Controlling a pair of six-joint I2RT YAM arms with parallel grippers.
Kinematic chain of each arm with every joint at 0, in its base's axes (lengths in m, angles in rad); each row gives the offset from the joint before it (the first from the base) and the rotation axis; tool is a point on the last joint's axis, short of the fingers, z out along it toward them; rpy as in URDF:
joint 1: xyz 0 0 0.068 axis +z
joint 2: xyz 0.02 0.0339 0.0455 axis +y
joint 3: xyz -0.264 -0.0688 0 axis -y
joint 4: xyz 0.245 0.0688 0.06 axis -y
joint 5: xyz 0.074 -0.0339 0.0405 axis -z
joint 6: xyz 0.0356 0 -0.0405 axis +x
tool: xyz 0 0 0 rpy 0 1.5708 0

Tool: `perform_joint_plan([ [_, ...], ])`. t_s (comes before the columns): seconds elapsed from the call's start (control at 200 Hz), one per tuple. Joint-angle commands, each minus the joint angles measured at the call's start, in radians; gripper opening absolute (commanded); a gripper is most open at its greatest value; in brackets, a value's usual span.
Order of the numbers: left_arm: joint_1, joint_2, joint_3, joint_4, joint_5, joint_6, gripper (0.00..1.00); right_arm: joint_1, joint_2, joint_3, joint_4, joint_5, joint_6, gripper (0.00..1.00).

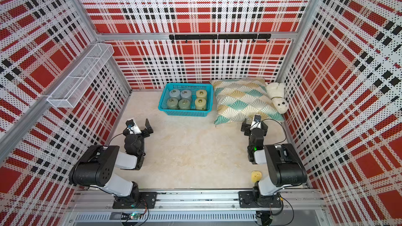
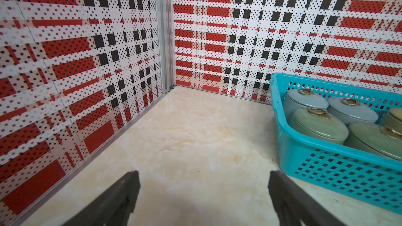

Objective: Take the tea canister out of the basket
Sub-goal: Move the basket to the center of the board.

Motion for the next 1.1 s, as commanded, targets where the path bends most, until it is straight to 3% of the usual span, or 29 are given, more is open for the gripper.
perform_joint_plan([
  [0.0,-0.011,0.000,0.012,0.024,-0.018,0.015,0.99,-0.006,-0.001,0.003,-0.003,-0.002,0.001,1.00],
  [0.656,-0.010,-0.003,0.011,0.024,-0.018,0.015,0.99,-0.006,-0.001,0.002,-0.001,-0.003,0.001,1.00],
  [0.722,-0.019,-0.017,0.018,0.022,-0.082,-0.001,0.99,-0.003,-0.006,-0.004,0.005,0.009,-0.001,1.00],
  [0.792,-0.016,-0.079,0.044,-0.073,-0.128,-0.023,0.99,0.019,-0.072,0.012,-0.086,0.049,-0.017,1.00],
  [0.877,-0.021,-0.184,0.096,-0.264,-0.206,-0.038,0.99,0.038,-0.202,0.135,-0.455,0.182,0.088,1.00],
  [0.937,-0.030,-0.240,0.142,-0.394,-0.304,-0.115,0.99,0.034,-0.266,0.237,-0.687,0.210,0.166,1.00],
  [1.007,-0.030,-0.294,0.205,-0.508,-0.382,-0.267,0.99,0.034,-0.338,0.247,-0.718,0.182,0.206,1.00],
  [1.057,-0.034,-0.335,0.259,-0.617,-0.385,-0.412,0.99,0.029,-0.402,0.236,-0.724,0.143,0.253,1.00],
  [1.097,-0.030,-0.377,0.314,-0.743,-0.321,-0.502,0.99,0.022,-0.453,0.232,-0.754,0.112,0.320,1.00],
])
